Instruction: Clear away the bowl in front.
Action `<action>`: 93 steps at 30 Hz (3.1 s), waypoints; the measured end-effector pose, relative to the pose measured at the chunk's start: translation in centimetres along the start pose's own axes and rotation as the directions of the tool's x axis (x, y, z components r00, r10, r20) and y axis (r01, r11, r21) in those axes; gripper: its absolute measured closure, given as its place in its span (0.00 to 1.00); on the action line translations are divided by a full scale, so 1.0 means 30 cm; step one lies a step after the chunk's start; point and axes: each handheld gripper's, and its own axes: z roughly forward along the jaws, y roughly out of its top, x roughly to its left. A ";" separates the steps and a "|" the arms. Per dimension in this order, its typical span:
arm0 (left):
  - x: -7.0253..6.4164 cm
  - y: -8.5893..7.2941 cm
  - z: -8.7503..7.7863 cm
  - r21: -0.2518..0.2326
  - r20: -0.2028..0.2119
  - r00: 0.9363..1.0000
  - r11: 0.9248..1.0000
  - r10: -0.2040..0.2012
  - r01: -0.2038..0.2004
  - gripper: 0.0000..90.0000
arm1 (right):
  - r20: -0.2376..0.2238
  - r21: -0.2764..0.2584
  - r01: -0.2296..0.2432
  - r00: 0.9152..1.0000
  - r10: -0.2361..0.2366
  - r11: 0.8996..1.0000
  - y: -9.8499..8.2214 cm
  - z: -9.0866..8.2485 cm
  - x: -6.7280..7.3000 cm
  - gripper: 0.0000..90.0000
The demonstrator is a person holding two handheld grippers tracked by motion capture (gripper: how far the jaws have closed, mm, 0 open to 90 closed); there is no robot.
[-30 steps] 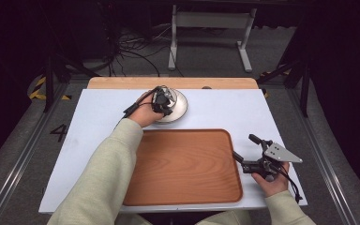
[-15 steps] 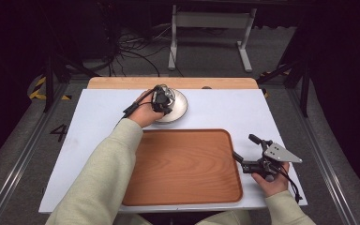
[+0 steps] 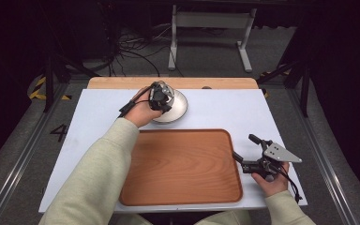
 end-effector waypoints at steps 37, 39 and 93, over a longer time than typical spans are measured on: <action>-0.155 0.033 -0.225 -0.087 0.037 0.998 0.995 0.060 -0.057 0.91 | 0.000 0.003 0.002 1.000 -0.002 1.000 0.000 0.001 0.002 0.06; -0.171 0.030 -0.240 -0.094 0.043 0.997 0.994 0.064 -0.060 0.91 | -0.001 0.004 0.003 1.000 -0.003 1.000 0.000 0.001 0.002 0.06; -0.478 -0.005 -0.345 -0.117 0.226 0.921 0.947 0.318 -0.298 0.90 | 0.004 0.009 0.008 1.000 -0.008 1.000 0.001 0.002 0.004 0.06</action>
